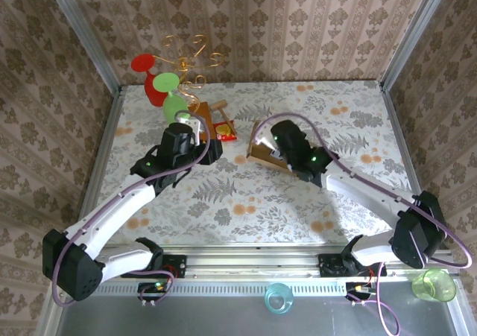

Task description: Fold the paper box

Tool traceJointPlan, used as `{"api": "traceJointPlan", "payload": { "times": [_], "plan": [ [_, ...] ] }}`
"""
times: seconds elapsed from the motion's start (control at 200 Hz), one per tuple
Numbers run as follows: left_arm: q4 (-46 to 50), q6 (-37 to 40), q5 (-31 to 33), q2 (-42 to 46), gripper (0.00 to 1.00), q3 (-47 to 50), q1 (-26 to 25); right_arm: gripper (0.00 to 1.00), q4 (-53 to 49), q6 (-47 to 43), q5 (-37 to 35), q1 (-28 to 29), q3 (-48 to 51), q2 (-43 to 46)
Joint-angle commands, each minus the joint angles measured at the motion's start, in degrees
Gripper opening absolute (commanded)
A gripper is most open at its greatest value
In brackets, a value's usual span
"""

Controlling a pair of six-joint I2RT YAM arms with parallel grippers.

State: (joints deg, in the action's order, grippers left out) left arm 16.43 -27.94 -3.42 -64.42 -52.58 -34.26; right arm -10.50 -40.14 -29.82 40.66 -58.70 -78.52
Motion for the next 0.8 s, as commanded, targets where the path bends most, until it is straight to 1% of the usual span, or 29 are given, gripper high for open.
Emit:
{"api": "traceJointPlan", "payload": {
  "times": [0.0,0.095,0.17,0.245,0.32,0.355,0.39,0.415,0.475,0.535,0.68,0.795],
  "plan": [
    [-2.5,3.0,-6.9,0.0,0.55,2.1,1.2,0.00,10.4,-11.6,0.1,2.5,4.2,0.7],
    [-4.9,5.5,-9.6,-1.5,0.58,3.4,1.1,0.00,10.6,-13.4,3.5,3.3,5.6,1.9],
    [-6.5,3.3,-9.7,-3.0,0.63,3.6,1.2,0.00,11.0,-14.6,4.5,3.5,6.3,2.5],
    [-9.4,-4.3,-9.3,-3.8,0.64,4.3,1.4,0.00,10.7,-14.5,4.3,3.7,6.4,2.8],
    [-13.9,-15.4,-8.8,-3.4,0.65,5.5,1.0,0.00,10.6,-14.1,5.2,3.7,7.2,3.7],
    [-16.3,-20.3,-7.5,-2.7,0.65,6.7,0.4,0.00,10.8,-13.8,5.2,3.7,7.3,4.0],
    [-18.0,-24.8,-5.1,-1.7,0.67,7.6,-0.5,0.00,10.7,-13.7,4.9,3.7,7.2,4.2],
    [-18.5,-27.4,-3.3,-1.1,0.72,7.7,-1.3,0.00,10.5,-13.5,4.7,3.6,7.2,4.3],
    [-17.9,-31.4,0.0,0.3,0.73,7.2,-3.0,0.00,10.5,-13.1,4.4,3.7,7.2,4.8],
    [-18.2,-35.5,2.4,1.1,0.72,7.3,-4.4,0.00,10.2,-12.3,4.3,3.7,7.3,5.6],
    [-21.4,-44.9,2.8,2.0,0.68,10.1,-5.4,0.00,9.1,-10.7,4.9,3.8,7.7,7.7],
    [-28.7,-54.2,1.4,1.0,0.68,14.1,-5.3,0.00,8.9,-10.4,4.8,4.3,8.4,8.9]
  ]
}}
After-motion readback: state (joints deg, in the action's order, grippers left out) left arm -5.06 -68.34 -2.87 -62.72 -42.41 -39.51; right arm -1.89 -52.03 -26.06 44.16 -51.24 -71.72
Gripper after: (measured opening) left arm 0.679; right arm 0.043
